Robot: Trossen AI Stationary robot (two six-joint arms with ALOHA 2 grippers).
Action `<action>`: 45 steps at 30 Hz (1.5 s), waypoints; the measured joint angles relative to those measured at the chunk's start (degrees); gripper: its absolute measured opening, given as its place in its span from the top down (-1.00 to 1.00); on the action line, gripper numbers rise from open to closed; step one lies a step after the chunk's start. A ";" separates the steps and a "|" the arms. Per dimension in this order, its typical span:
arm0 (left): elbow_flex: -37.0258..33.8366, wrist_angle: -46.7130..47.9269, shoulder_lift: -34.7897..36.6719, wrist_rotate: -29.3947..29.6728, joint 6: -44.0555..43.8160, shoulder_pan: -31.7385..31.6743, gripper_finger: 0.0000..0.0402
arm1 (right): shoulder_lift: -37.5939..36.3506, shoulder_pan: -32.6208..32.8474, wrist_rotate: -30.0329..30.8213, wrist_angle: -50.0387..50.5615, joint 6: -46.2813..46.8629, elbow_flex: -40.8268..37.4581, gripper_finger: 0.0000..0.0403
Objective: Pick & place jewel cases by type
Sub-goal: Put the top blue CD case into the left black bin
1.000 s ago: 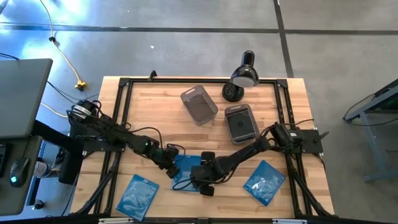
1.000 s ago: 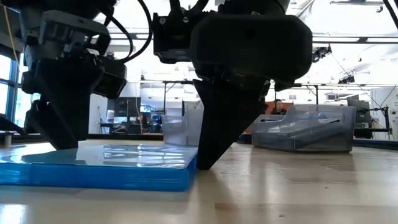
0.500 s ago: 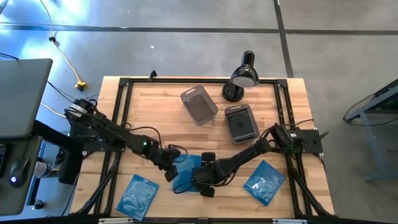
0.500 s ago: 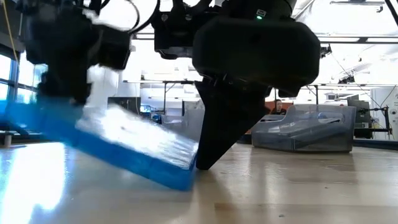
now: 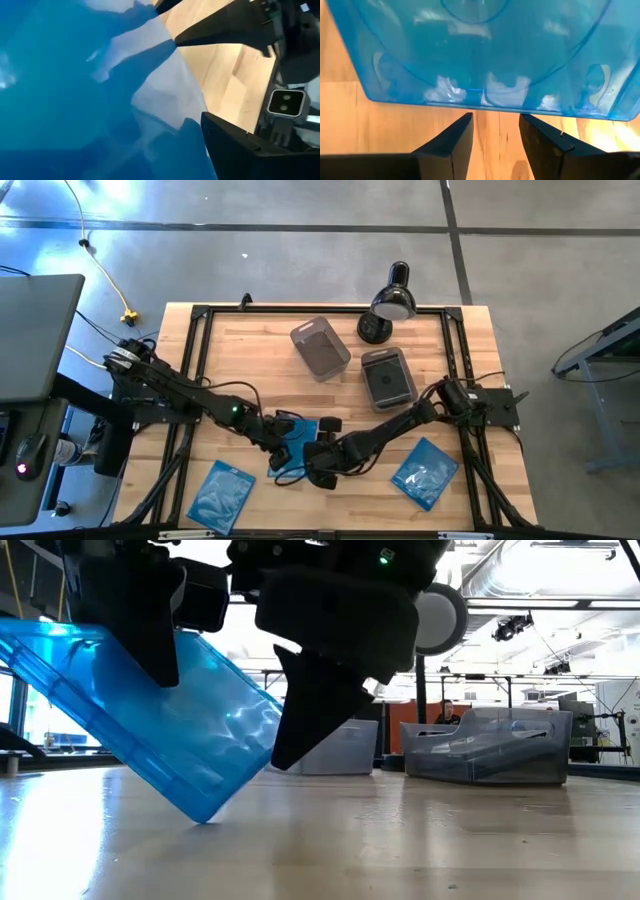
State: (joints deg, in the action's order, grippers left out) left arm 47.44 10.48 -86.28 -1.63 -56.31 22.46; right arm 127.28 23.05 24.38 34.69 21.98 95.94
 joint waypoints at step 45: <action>24.30 21.40 -2.31 13.38 23.46 -41.31 0.63 | -18.88 9.22 17.64 36.37 18.12 -0.52 0.24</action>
State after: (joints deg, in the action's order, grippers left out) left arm 71.74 31.88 -88.59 11.75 -32.84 -18.85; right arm 108.41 32.27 42.02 71.05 40.09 95.42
